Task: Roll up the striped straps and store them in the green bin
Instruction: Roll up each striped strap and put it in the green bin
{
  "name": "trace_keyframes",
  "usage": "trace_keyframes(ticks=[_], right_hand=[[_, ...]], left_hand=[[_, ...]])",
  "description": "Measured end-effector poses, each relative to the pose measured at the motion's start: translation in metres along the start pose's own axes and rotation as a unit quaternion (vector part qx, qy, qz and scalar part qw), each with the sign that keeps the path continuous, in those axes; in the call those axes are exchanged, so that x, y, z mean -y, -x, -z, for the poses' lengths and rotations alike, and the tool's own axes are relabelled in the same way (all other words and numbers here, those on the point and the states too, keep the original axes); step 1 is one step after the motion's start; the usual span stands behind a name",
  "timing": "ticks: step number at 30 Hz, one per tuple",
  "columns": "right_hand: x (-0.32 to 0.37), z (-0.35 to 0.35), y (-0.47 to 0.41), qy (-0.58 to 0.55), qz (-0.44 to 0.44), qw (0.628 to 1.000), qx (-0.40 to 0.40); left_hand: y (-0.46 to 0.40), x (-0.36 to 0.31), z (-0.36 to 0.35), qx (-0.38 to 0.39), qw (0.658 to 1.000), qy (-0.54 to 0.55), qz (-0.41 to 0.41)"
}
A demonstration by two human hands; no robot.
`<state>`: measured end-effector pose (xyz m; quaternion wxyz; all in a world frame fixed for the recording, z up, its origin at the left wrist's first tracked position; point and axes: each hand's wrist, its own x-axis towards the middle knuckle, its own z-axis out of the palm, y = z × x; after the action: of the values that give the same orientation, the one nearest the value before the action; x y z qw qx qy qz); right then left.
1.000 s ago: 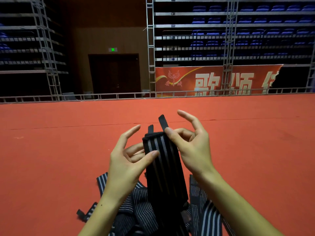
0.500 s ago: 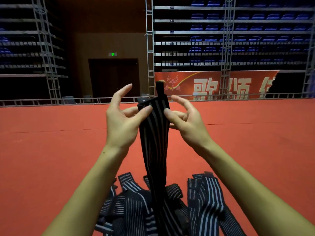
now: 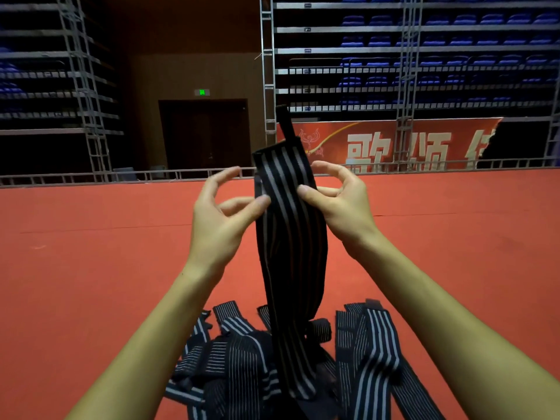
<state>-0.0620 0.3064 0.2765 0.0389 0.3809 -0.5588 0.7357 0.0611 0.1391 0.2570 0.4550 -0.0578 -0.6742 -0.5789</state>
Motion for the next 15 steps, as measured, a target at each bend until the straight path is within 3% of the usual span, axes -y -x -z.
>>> trace_keyframes(ticks=[7, 15], right_hand=[[-0.009, 0.007, -0.005, 0.001, -0.009, 0.999, -0.035], [-0.013, 0.008, -0.001, 0.007, 0.024, 0.999, -0.044]], left_hand=[[0.074, 0.050, 0.002, 0.015, 0.997, -0.003, 0.072], [0.075, 0.059, -0.019, -0.040, 0.998, -0.030, 0.037]])
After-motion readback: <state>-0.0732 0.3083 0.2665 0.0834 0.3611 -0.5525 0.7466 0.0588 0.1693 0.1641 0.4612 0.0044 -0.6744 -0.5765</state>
